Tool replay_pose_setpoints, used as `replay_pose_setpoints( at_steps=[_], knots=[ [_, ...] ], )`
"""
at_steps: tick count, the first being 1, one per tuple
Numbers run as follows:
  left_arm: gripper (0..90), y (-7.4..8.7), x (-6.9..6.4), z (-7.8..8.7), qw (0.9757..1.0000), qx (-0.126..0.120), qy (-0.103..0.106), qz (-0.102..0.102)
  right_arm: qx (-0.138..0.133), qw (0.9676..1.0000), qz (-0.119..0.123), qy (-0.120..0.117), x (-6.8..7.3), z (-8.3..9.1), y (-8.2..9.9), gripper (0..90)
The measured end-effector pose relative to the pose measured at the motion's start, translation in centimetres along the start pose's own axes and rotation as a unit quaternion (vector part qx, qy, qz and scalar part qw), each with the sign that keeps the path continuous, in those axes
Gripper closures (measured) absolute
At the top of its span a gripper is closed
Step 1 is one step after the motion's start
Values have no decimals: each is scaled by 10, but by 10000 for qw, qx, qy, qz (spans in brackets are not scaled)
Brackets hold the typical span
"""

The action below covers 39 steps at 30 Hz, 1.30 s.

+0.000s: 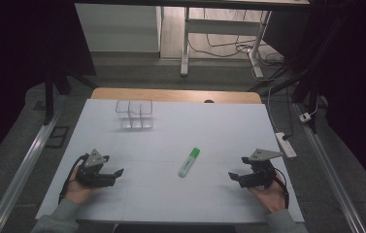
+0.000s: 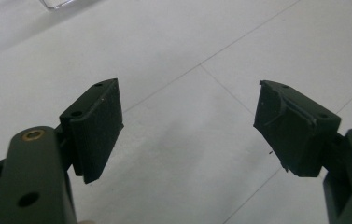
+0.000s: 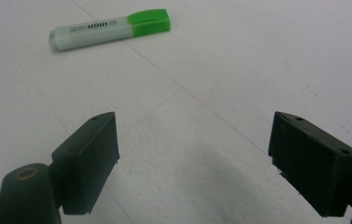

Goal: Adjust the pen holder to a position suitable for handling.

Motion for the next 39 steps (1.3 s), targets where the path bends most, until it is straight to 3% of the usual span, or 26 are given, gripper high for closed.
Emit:
replay_pose_setpoints(
  at_steps=[15, 20, 39],
  knots=[
    [258, -20, 9, 0, 9999, -139, 9, 72, -4, 10000, 2, 13, 1, -1, 0, 166],
    [266, -27, 16, -5, 9999, -36, -130, 96, -17, 10000, 20, 16, 2, -1, 0, 168],
    [277, -47, 39, -14, 9996, 25, -228, 165, 16, 10000, 1, 16, 3, -2, 1, 173]
  ],
)
Point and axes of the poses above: each handheld gripper's, and its own axes: z roughly backward along the jaws, y roughly out of its underside, x roughly to its left, the point moved 3 cm from there along -z, roughly forward along the jaws, and after that the axes turned 14 degrees about y, right-handed, at the moved point
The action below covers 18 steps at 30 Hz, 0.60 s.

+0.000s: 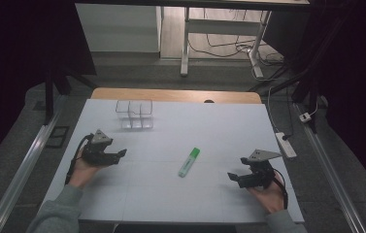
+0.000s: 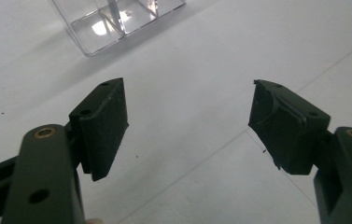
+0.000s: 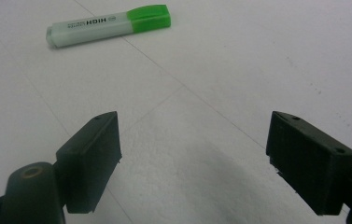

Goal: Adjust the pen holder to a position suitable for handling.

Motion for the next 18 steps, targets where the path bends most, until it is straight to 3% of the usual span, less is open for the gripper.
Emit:
replay_pose_setpoints(
  at_steps=[18],
  knots=[
    [287, -24, 33, -16, 9994, 92, -281, 180, 27, 10000, 3, 11, 2, 1, 1, 180]
  ],
)
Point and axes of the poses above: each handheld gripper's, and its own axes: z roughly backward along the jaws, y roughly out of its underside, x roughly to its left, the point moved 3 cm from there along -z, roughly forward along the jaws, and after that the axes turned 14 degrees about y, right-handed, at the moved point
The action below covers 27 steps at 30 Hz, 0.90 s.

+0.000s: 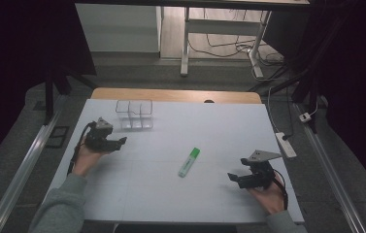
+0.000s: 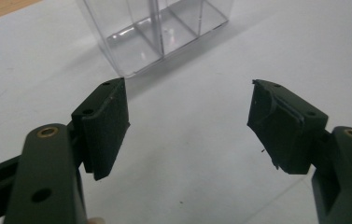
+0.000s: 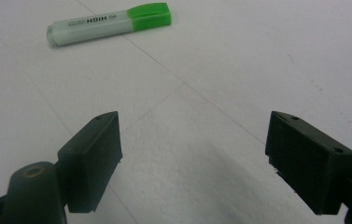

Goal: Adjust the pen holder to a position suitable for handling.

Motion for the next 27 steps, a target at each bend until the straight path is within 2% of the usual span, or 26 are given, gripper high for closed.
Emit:
replay_pose_setpoints(
  at_steps=[10, 13, 21, 24, 27],
  knots=[
    [304, -2, 21, -11, 9998, 18, -70, 208, -3, 10000, 18, -26, 3, -1, -1, 182],
    [309, -5, 27, -12, 9996, -29, -137, 254, 5, 10000, 27, -48, 3, -2, 0, 182],
    [334, -6, 42, -16, 9990, -77, -154, 406, 34, 10000, 21, -34, 3, -3, 0, 182],
    [363, -8, 49, -18, 9985, -189, -168, 492, 36, 10000, 26, -31, 3, -4, 0, 182],
    [406, -12, 53, -21, 9985, -204, -202, 474, 35, 10000, 16, -30, 3, -3, 0, 183]
  ],
)
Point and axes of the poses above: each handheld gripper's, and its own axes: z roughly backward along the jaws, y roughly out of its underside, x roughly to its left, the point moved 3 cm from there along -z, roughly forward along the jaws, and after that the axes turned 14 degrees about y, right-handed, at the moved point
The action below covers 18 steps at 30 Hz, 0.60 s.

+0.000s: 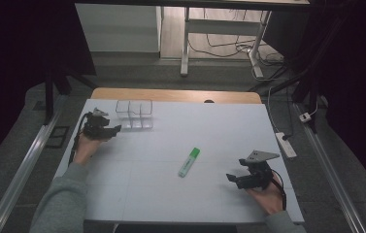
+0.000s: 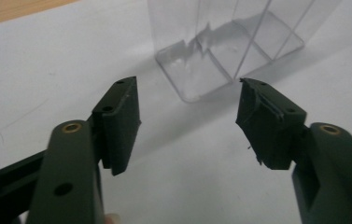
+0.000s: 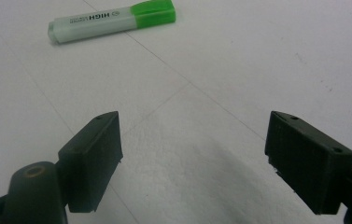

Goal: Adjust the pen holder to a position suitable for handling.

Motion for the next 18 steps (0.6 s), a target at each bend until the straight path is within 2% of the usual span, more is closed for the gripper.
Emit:
replay_pose_setpoints(
  at_steps=[5, 8, 11, 15, 18],
  knots=[
    [509, -7, 6, -2, 9999, -120, -33, 9, 27, 10000, -7, -6, 0, -1, 0, 184],
    [600, -8, 9, -2, 9999, -157, -2, 17, 50, 10000, 10, -2, 1, -1, 0, 184],
    [739, -8, 13, -2, 9998, -201, 30, 69, 30, 10000, -2, -2, 1, -1, 0, 184],
    [879, -8, 16, 0, 9997, -191, 117, 86, 37, 10000, -7, -3, 1, -1, 1, 185],
    [890, -9, 17, -1, 9997, -214, 112, 84, 48, 10000, 2, -9, 1, -1, 1, 184]
  ],
)
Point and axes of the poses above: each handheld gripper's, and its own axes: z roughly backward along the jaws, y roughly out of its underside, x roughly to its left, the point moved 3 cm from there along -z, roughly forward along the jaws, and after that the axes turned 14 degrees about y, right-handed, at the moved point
